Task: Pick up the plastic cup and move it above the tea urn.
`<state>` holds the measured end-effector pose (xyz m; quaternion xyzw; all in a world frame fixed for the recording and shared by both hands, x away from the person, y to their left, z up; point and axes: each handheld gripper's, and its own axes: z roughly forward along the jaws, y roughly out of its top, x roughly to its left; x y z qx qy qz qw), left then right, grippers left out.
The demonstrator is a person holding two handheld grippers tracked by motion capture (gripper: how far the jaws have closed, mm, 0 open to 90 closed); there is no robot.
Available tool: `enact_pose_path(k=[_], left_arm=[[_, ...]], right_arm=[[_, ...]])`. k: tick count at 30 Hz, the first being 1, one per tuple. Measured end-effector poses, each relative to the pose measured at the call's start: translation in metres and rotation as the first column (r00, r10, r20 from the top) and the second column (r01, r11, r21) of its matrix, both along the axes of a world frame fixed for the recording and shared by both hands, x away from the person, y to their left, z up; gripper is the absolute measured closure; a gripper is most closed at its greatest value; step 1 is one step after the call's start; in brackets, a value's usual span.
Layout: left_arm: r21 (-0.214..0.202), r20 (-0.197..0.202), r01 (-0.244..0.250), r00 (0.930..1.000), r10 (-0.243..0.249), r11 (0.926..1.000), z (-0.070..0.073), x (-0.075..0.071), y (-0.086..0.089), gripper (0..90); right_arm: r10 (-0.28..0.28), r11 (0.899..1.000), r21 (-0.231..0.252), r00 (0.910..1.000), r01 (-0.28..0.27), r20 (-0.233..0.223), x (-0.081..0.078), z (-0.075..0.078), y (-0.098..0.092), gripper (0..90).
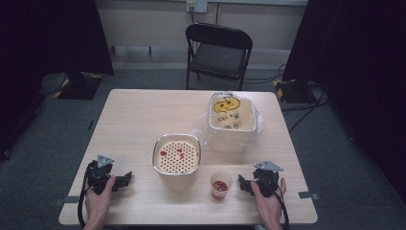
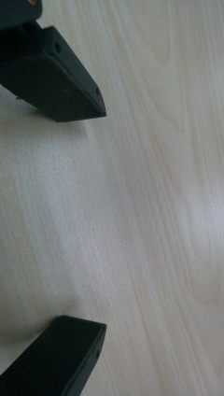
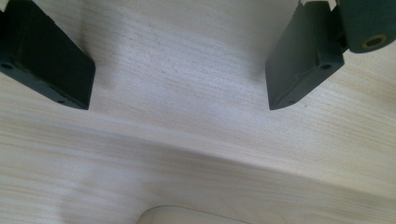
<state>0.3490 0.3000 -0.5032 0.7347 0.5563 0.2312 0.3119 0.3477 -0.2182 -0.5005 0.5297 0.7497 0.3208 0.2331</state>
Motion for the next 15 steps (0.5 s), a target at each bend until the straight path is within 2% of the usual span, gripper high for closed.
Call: enact_pose_path(k=[9, 15], left_arm=[[0.002, 0.0, 0.003, 1.0, -0.003, 1.0, 0.0, 0.0005, 0.0001, 0.0], [0.001, 0.0, 0.003, 1.0, -0.003, 1.0, 0.0, 0.0005, 0.0, 0.0]], right_arm=[[-0.013, 1.0, 0.004, 0.9999, 0.013, 0.001, -0.0014, 0.0001, 0.0002, 8.4], [0.011, 0.999, 0.032, 0.9999, -0.011, -0.006, -0.0074, 0.0026, -0.0021, 13.3]])
